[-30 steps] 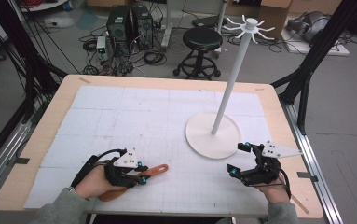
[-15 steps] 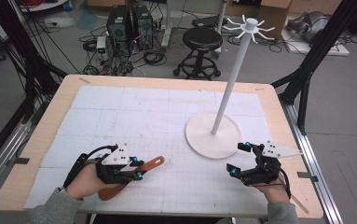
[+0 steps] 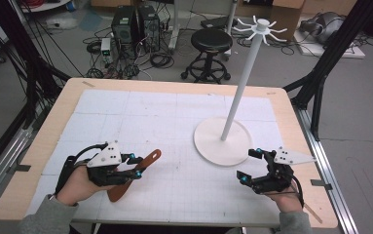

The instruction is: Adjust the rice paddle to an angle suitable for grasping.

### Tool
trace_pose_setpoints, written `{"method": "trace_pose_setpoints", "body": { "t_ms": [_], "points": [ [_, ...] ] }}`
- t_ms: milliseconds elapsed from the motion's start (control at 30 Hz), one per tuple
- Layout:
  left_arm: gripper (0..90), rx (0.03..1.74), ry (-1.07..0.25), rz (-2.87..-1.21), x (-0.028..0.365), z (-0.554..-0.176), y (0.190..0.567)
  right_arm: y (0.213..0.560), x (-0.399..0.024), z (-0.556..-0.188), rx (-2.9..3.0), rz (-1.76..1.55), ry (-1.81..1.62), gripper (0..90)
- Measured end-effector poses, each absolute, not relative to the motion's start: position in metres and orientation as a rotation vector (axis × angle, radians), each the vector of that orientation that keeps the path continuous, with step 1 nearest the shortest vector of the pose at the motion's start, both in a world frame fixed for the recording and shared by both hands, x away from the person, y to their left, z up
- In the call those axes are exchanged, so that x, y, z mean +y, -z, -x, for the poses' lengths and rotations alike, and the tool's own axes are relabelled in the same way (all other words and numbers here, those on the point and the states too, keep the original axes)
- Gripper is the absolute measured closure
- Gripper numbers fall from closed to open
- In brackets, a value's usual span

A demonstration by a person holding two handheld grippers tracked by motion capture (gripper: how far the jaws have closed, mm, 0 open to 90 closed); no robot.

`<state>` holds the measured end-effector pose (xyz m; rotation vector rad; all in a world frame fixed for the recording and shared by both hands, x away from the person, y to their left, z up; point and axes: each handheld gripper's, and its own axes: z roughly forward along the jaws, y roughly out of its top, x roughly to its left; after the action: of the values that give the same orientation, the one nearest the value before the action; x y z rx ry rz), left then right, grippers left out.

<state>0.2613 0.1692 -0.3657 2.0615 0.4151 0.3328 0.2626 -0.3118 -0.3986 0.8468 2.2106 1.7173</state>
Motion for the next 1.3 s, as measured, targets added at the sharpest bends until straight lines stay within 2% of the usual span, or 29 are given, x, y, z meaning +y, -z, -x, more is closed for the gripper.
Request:
{"method": "trace_pose_setpoints", "body": {
  "t_ms": [567,1300],
  "points": [
    [65.2,0.401,-0.397,-1.997,0.185,-0.255,0.34,0.399,-0.311,-0.263,2.218,-0.848,-1.716,3.0],
    [65.2,0.411,-0.338,-1.951,0.187,-0.263,0.334,0.399,-0.312,-0.263,2.209,-0.835,-1.719,3.0]
  ]
}}
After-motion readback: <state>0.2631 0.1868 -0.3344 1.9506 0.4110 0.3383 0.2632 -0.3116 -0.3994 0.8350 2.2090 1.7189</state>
